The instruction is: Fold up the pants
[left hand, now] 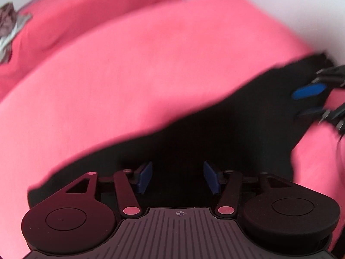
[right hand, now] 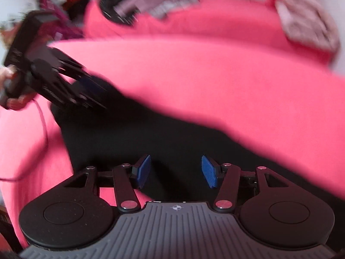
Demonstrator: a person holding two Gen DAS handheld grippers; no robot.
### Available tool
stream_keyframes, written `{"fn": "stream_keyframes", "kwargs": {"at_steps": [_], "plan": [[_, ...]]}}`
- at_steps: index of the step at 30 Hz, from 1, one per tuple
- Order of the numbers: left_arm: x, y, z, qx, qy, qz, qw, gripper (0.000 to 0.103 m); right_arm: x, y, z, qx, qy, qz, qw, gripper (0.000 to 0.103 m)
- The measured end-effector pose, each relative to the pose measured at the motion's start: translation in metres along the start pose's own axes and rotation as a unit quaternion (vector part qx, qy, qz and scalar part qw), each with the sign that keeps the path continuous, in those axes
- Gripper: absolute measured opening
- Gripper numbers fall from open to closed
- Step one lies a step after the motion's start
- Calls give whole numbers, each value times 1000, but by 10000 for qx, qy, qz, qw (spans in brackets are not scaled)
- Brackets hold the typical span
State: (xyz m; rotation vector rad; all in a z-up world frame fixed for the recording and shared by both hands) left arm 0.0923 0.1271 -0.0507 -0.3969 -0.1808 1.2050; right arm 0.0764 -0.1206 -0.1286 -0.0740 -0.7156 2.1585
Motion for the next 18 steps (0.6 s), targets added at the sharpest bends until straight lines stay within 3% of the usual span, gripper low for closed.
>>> {"fn": "stream_keyframes", "kwargs": {"at_steps": [1,3,6,7,9,12,14,18], "plan": [[2,5,3,-163,34,39,9999,103,-11,9,5,-40,141,-153,9998,56],[7,7,10,-119,22,232,9997,103,-34,18,31,-299,253,-848,9956,56],[7,5,16,-125,-44,368,9992,103,-59,29,66,-907,518,-1734,9793,74],[5,5,18,-137,-66,397,9991,103,-62,32,70,-990,534,-1854,9762,76],[-3,2,21,-169,-122,367,9991,103,-65,38,64,-793,619,-1783,9788,74],[-7,2,14,43,-307,356,9989,103,-77,56,56,-359,1151,-1725,9776,72],[-6,2,13,109,-424,480,9979,103,-97,69,80,-700,1232,-2268,9636,70],[-11,-10,29,-169,-409,823,9956,103,-151,109,133,-1319,1753,-3455,9124,73]]}}
Point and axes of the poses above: each gripper's, at about its wrist camera, not at the fingertips, and z roughly against the way its jaws point, x to its left, y to its underside, the point moved 3 cm from there along -z, roughly the way its jaws point, and after that the axes turned 3 degrees about -z, right-handed, at the moved point
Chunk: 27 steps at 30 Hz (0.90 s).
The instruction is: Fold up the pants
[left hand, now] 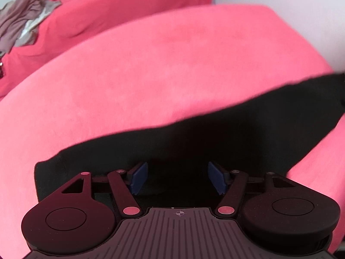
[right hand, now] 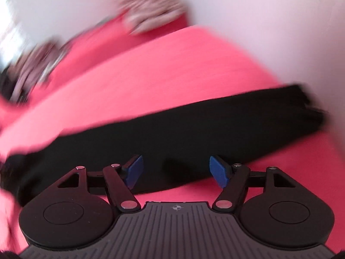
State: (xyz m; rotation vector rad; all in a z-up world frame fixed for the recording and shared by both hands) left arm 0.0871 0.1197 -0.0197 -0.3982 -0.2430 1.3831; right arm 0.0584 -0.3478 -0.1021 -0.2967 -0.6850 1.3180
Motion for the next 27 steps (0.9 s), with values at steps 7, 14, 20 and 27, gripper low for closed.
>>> {"fn": "stream_keyframes", "kwargs": {"at_steps": [7,14,20,27], "plan": [[-51,-34,5,-451,584,220,9970,103,-103,-8,-4,-174,378,-2365,9707,72],[-87,-28,-49,48,427,-50,9991,103,-137,-10,-16,-397,140,-3009,9527,74],[-93,-31,-47,68,377,-12,9993,103,-141,-14,-23,-510,133,-3024,9517,78],[-108,-37,-49,280,-48,133,9995,103,-121,-30,-39,-577,649,-2738,9579,42]]}}
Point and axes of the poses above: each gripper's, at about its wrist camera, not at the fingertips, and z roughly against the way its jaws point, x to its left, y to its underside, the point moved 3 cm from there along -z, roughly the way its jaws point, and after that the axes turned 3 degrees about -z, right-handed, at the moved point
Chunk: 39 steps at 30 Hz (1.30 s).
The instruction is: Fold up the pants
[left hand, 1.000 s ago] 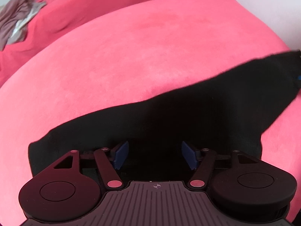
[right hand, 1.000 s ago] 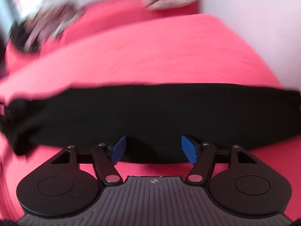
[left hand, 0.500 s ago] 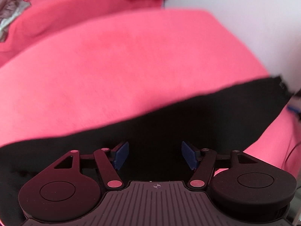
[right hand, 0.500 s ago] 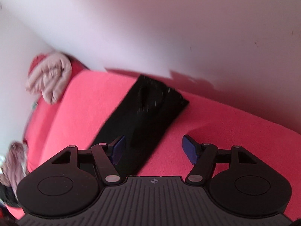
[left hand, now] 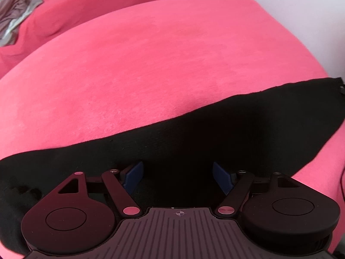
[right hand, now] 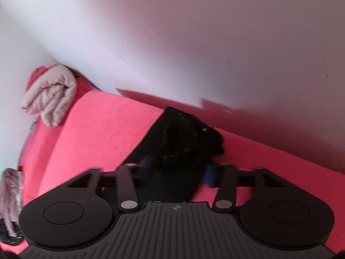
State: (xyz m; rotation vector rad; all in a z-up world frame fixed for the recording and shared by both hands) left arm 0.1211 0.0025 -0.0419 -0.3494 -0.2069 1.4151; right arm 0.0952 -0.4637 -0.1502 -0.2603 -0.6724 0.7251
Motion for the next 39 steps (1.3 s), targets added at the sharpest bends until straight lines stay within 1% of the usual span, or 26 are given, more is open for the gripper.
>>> {"fn": "stream_keyframes", "kwargs": {"at_steps": [1,3,4,5,6,16,20,23,27,30,33,37,39], "plan": [[-3,0,0,20,-84,13,10000,103,-2,1,1,-15,20,2,10000,36],[-7,0,0,54,-219,60,9997,103,-4,1,2,-31,55,8,10000,30],[-8,-5,-7,61,-262,68,9996,103,-5,1,3,-27,26,-2,10000,21],[-9,-6,-8,54,-293,75,9995,103,-6,1,4,22,-63,-28,10000,16],[-10,-6,-8,42,-313,79,9995,103,-2,0,2,32,-97,-31,9999,15],[-20,1,-11,-107,-530,58,9985,103,22,-5,21,-240,-271,406,9985,13],[-20,3,-10,-122,-498,65,9987,103,28,-5,33,-334,-373,529,9973,13],[-20,4,-9,-139,-474,55,9988,103,34,-4,45,-413,-518,647,9957,13],[-20,5,-8,-170,-445,61,9988,103,49,-1,64,-504,-831,876,9914,13],[-19,6,-6,-192,-386,81,9990,103,64,7,83,-505,-1136,1118,9859,13],[-13,7,1,-264,-324,216,9989,103,85,20,101,-443,-1488,1418,9776,13],[1,11,20,-427,-326,383,9978,103,115,44,123,-282,-1989,1841,9622,12],[12,16,31,-530,-357,478,9968,103,133,58,130,-165,-2245,2059,9523,12]]}}
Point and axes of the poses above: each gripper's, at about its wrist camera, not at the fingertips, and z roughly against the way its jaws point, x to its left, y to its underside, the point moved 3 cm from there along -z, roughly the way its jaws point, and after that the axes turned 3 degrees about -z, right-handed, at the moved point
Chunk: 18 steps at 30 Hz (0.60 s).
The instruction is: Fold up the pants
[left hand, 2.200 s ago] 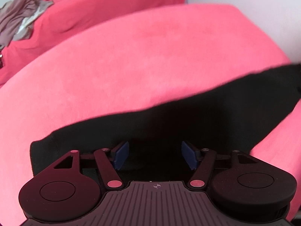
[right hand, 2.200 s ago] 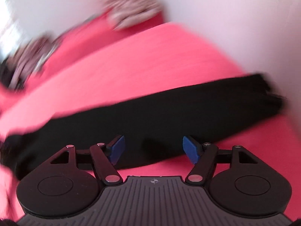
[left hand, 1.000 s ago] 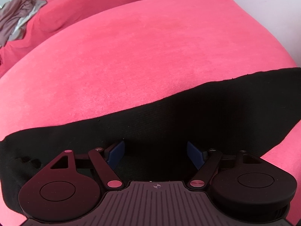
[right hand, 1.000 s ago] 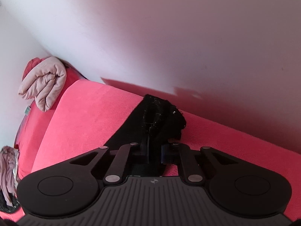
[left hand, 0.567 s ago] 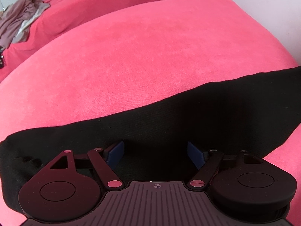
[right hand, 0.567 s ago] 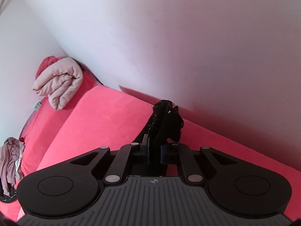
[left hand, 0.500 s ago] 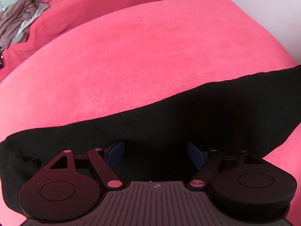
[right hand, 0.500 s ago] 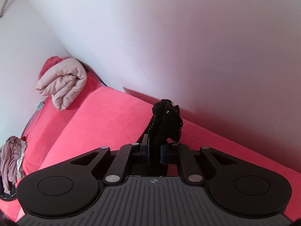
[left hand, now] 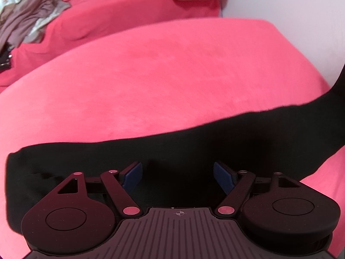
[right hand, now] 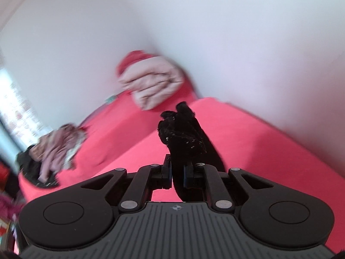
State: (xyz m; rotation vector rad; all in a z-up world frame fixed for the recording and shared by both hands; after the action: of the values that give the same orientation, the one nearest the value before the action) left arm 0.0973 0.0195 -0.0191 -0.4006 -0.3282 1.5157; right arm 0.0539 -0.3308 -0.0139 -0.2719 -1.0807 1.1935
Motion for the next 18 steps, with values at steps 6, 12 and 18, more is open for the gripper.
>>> {"fn": "stream_keyframes", "kwargs": {"at_steps": [6,12,18], "plan": [[53,24,16,62,-204,616,9979,103,69,30,-18,464,-842,564,9938,12],[91,49,18,197,-376,979,9943,103,136,79,-62,1063,-1322,1142,9789,12],[99,60,20,163,-291,1025,9942,103,188,146,-96,1610,-1546,1872,9566,12]]}}
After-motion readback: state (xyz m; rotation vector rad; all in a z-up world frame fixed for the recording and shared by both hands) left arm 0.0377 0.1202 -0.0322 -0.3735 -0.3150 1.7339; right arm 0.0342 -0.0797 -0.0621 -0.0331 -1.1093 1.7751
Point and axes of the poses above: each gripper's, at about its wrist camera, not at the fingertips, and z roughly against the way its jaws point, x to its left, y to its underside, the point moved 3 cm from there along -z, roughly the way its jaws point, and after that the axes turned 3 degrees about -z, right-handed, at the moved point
